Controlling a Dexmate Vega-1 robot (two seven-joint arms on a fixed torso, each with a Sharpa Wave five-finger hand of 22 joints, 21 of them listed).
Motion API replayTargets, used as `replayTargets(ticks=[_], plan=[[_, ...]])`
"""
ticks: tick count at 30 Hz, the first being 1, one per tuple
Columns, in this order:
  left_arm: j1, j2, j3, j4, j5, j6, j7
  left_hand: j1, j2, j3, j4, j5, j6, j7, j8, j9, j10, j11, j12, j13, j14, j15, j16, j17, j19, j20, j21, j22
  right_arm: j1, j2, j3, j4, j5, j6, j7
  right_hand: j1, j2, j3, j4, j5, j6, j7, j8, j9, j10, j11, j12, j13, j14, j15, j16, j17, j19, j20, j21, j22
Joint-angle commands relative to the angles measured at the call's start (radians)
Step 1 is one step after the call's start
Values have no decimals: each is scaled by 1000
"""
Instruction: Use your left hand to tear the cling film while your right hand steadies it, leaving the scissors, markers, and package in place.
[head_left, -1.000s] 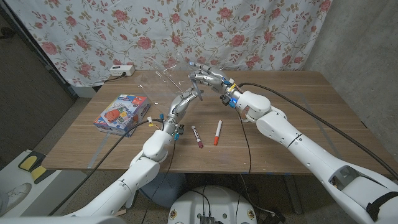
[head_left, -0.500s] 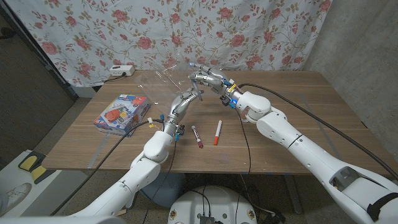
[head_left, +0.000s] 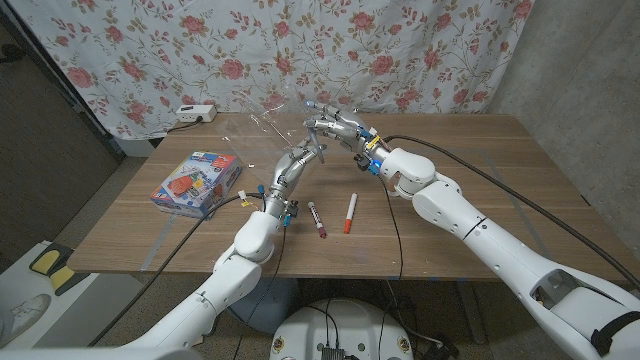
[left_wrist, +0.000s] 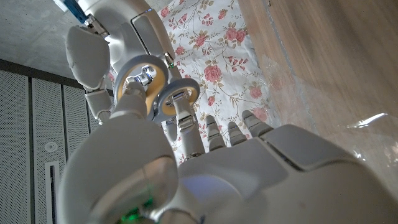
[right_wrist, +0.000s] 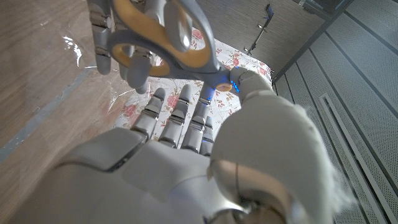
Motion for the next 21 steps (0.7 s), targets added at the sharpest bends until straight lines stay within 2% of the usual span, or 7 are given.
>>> replayTargets(ticks=[1,9,11,14,16,19,21], plan=[[-12,-12,5,12,13,4,14,-1,-13,-5,0,-4,4,8,-3,2,6,3,2,4,3,5,0,1,3,6,1,4,-1,4,-11,2,-2,-3,7,3,6,-3,4,6,13,2,-2,4,111,-110,5,-1,12,-164,-1,3,-2,3,1,1],[-19,-17,11,23,23,-2,15,0,-18,-10,3,-3,-9,10,-10,3,15,9,3,5,12,7,1,1,4,13,0,5,-11,4,-5,-7,1,-5,-9,4,7,-3,4,6,14,2,-2,4,110,-108,6,-2,13,-166,-1,5,-5,5,0,1],[-20,-15,13,21,23,0,12,1,-19,-10,4,-3,-7,9,-10,3,24,3,6,5,18,4,3,1,5,12,0,5,-14,4,-4,-10,3,-5,-12,4,7,-3,4,7,17,2,-2,4,110,-105,6,-2,13,-166,-2,6,-4,6,1,1],[-18,-14,14,18,24,4,12,7,-13,-9,6,-2,-16,12,-14,5,64,-1,18,6,49,5,10,2,9,23,0,5,-16,4,-2,-13,8,-9,-15,4,7,-4,4,6,18,2,-1,4,109,-108,6,-3,14,-166,-2,6,-5,6,1,1],[-17,-13,15,15,25,6,12,10,-11,-10,7,-3,-11,13,-12,6,102,-9,30,7,67,-5,14,2,12,20,0,5,-18,5,0,-15,12,-9,-18,4,7,-5,4,6,19,2,-1,4,109,-106,7,-2,13,-166,-2,7,-5,6,1,1],[-14,-13,16,13,25,3,12,16,-7,-9,7,-2,-14,15,-14,7,157,-6,46,9,98,-11,20,2,20,27,1,5,-21,5,1,-18,11,-9,-23,4,8,-4,4,7,19,3,-2,4,108,-108,7,-3,13,-166,-3,7,-6,6,1,1],[-13,-12,17,12,26,1,11,20,-4,-8,8,-2,-8,15,-11,7,201,-19,59,10,112,-18,21,1,25,29,2,5,-22,5,1,-19,9,-9,-26,4,7,-5,4,6,19,2,-2,4,107,-108,8,-1,14,-166,-3,8,-6,6,1,1]])
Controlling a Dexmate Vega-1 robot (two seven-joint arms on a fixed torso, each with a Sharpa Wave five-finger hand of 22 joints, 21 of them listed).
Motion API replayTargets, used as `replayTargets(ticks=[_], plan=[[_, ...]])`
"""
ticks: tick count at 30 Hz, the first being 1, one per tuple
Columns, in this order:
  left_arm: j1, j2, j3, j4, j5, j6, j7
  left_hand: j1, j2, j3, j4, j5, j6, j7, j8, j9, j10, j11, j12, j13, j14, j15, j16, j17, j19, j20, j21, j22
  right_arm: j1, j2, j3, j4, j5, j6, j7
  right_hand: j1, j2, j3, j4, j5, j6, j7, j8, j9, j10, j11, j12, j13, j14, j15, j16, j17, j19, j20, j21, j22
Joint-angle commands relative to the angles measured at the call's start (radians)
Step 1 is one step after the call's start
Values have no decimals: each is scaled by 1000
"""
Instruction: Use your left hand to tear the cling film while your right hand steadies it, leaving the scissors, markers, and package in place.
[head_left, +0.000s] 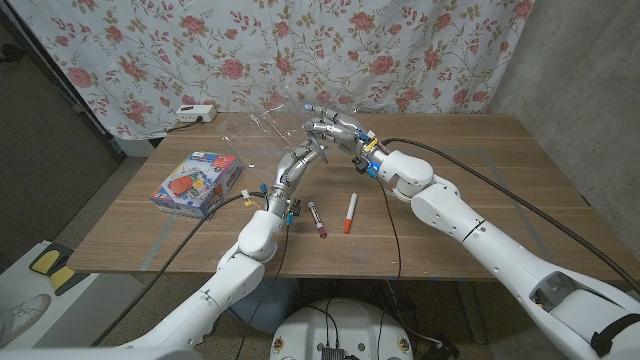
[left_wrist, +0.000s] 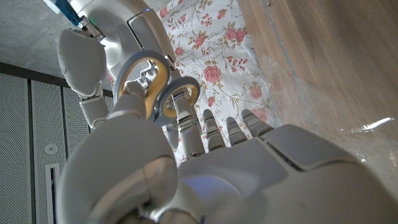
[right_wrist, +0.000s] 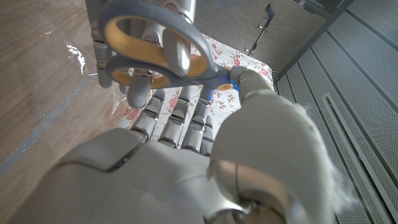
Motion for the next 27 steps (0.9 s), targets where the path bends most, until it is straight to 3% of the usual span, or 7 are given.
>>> replayTargets(ticks=[1,13,21,27], plan=[[3,0,6,-5,6,0,-1,16,7,-1,1,-2,3,5,1,5,84,-15,25,5,38,-15,11,1,10,9,1,5,-11,1,7,-10,6,-2,-16,0,12,-1,0,6,10,0,-2,4,108,-106,9,5,8,-172,-3,4,-1,1,1,1],[15,1,3,-17,12,-4,10,25,14,-1,2,-1,25,14,7,7,179,-49,50,21,97,-31,23,3,23,10,2,6,-18,-4,8,-18,3,2,-23,3,11,-1,-1,8,16,-1,-2,4,109,-112,11,2,5,-172,-8,6,-8,4,-1,1],[21,2,1,-26,13,-3,15,25,15,-4,4,-1,32,14,8,8,227,-66,65,34,140,-48,34,6,39,18,6,6,-19,-3,6,-17,0,1,-24,14,11,-8,-7,1,21,-21,-2,4,110,-125,7,-9,2,-181,-5,14,-14,4,-2,1],[23,-4,1,-24,17,-13,19,24,18,-5,6,-1,60,17,18,10,290,-80,85,49,203,-78,52,9,73,21,14,7,-22,-3,7,-18,2,-2,-29,20,11,-10,-8,-1,22,-26,-3,4,113,-127,8,-11,1,-181,-5,17,-16,5,-2,1]])
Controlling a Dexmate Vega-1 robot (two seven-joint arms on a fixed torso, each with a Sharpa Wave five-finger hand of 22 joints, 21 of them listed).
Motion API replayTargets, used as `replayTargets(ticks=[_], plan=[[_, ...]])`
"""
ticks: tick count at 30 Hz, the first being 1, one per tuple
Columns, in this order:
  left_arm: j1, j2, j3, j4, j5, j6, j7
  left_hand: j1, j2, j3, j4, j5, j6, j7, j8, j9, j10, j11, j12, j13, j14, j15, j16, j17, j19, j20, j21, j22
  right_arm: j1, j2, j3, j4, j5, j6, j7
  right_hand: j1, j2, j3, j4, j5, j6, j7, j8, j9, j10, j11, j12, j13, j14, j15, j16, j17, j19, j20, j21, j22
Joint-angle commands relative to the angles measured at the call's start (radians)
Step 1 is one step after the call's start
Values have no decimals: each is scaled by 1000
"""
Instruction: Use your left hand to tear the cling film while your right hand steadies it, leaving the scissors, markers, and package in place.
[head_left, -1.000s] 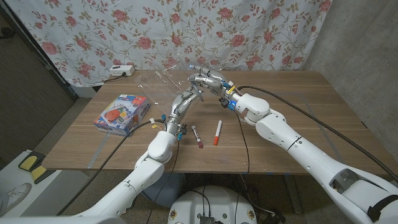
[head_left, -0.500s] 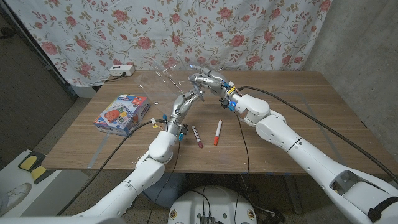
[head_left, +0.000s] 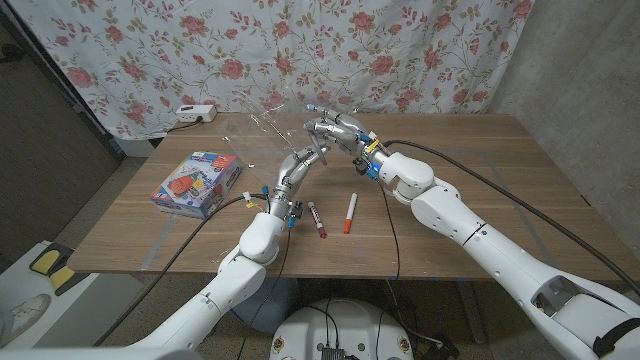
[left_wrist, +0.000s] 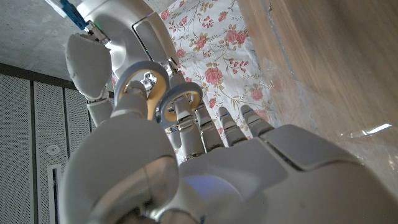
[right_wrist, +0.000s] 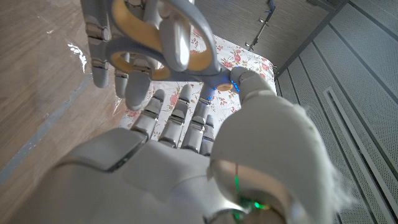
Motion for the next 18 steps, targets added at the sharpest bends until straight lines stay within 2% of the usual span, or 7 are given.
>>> replayTargets(ticks=[1,6,9,13,16,18], plan=[[7,-6,-3,-4,7,-12,10,8,2,-2,3,-1,21,-1,12,6,55,-9,20,13,52,-16,22,7,29,2,8,3,-5,-2,0,-4,-2,-2,-7,20,4,-2,0,-2,4,-11,-3,5,120,-120,4,4,2,-180,0,3,-5,-1,-2,3],[6,-8,-3,-4,11,-12,15,10,4,-3,3,1,45,-3,21,9,113,4,36,26,111,-35,37,10,66,6,17,5,-7,-2,2,-6,3,-1,-8,22,3,-2,-1,-3,7,-10,-2,5,119,-120,5,5,3,-178,0,4,-5,-1,-2,3],[8,-11,-4,-5,13,-9,21,10,3,-4,3,2,66,-15,35,18,153,-8,46,38,152,-58,51,15,79,13,19,8,-9,-2,1,-7,3,-1,-8,23,3,-3,0,-3,7,-11,-3,5,118,-120,5,6,4,-177,0,4,-5,-1,-2,3],[10,-17,-6,-6,19,-8,36,11,18,-3,7,4,78,-32,51,31,186,-14,57,52,192,-59,74,27,89,28,22,11,-11,-1,2,-8,6,0,-8,23,3,-4,1,-4,7,-11,-3,5,118,-121,5,5,4,-177,0,5,-6,-1,-2,3],[12,-22,-8,-6,22,-8,47,21,27,-2,4,6,115,-33,85,49,217,-14,70,70,209,-67,92,41,96,34,23,13,-11,-2,2,-8,5,2,-8,24,3,-4,1,-4,8,-11,-3,5,119,-121,5,4,5,-175,-1,5,-6,0,-1,3],[16,-29,-11,-7,26,-10,61,33,32,-2,-1,6,122,-47,106,66,232,-20,80,87,220,-71,105,53,100,33,24,14,-10,-3,2,-8,5,2,-7,24,3,-4,1,-4,9,-12,-3,5,119,-121,6,4,5,-176,-1,5,-7,1,-1,3]])
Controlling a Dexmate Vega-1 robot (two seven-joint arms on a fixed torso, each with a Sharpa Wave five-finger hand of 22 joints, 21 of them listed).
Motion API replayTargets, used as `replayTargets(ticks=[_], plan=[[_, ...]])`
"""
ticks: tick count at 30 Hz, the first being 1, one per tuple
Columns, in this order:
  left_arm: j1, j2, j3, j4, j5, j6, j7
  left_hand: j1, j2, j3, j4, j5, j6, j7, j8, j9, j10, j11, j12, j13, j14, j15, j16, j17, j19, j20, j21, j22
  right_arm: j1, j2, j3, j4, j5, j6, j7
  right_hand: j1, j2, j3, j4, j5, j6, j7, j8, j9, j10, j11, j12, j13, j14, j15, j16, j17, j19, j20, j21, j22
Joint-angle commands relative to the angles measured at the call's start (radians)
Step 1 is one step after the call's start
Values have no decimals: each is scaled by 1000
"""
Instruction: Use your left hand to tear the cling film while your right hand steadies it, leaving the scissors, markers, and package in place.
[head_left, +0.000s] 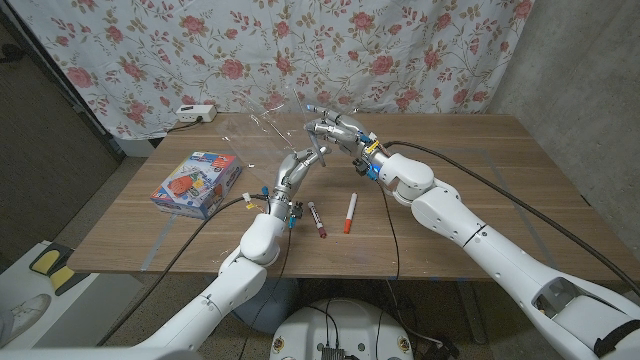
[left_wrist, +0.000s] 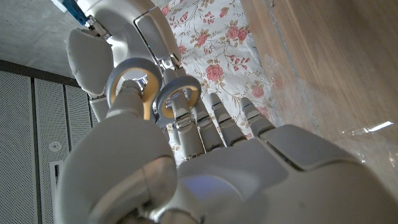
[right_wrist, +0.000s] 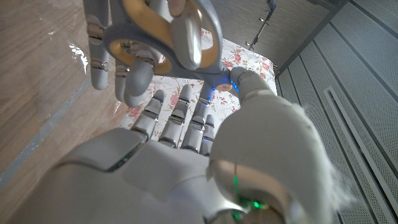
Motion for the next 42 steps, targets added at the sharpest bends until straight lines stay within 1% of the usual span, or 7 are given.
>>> replayTargets(ticks=[1,7,10,18,28,30,42], plan=[[10,-21,-8,-2,14,-3,43,23,27,3,-6,7,31,-18,42,29,45,-20,21,29,26,-9,25,22,16,1,10,5,-3,-2,2,-3,6,-1,0,11,1,-3,0,-3,3,-6,-2,5,118,-120,6,3,5,-175,-1,5,-3,-3,-1,3],[17,-30,-11,-8,17,4,64,62,45,14,-18,13,36,-19,77,58,62,-23,43,59,41,-13,41,43,29,4,14,7,-4,-4,2,-5,9,-3,3,10,1,-4,2,-3,5,-7,-2,5,118,-120,6,3,6,-174,-1,6,-3,-3,-1,3],[21,-35,-12,-11,21,7,76,98,66,28,-23,17,46,-18,114,87,87,-26,65,85,58,-18,60,63,36,7,16,8,-4,-6,2,-6,7,-3,2,9,1,-5,2,-3,5,-7,-3,5,119,-120,7,3,6,-174,-1,6,-3,-3,-1,3],[24,-41,-15,-12,20,3,85,125,69,32,-24,18,56,-22,156,119,114,-30,86,109,87,-26,87,89,50,7,22,10,-10,-7,5,-14,12,-9,-6,11,1,-4,2,-2,5,-5,-3,5,120,-117,7,1,8,-174,-3,5,-4,-2,-1,3],[21,-46,-16,-7,-6,-1,71,145,67,35,-24,21,55,-17,187,146,121,-30,97,129,100,-29,103,110,54,5,25,12,-10,-12,5,-18,12,-21,-11,9,0,-5,4,-2,-7,-2,-8,5,120,-119,8,1,9,-173,-5,4,-4,0,0,3],[20,-49,-17,-6,-13,0,69,147,68,36,-23,21,55,-17,191,149,122,-30,99,131,99,-29,102,111,55,5,25,12,-9,-12,5,-16,15,-20,-7,8,-2,-6,5,-3,-8,1,-8,5,121,-112,7,-1,9,-174,-5,5,-3,1,0,3],[12,-52,-15,11,-38,-4,47,156,65,42,-21,22,46,-11,213,170,124,-30,104,145,94,-29,100,120,54,1,25,13,-4,-5,7,6,38,-20,14,1,-6,-15,9,-8,-34,-5,-15,6,115,-117,2,-7,5,-171,-6,9,-3,3,1,3]])
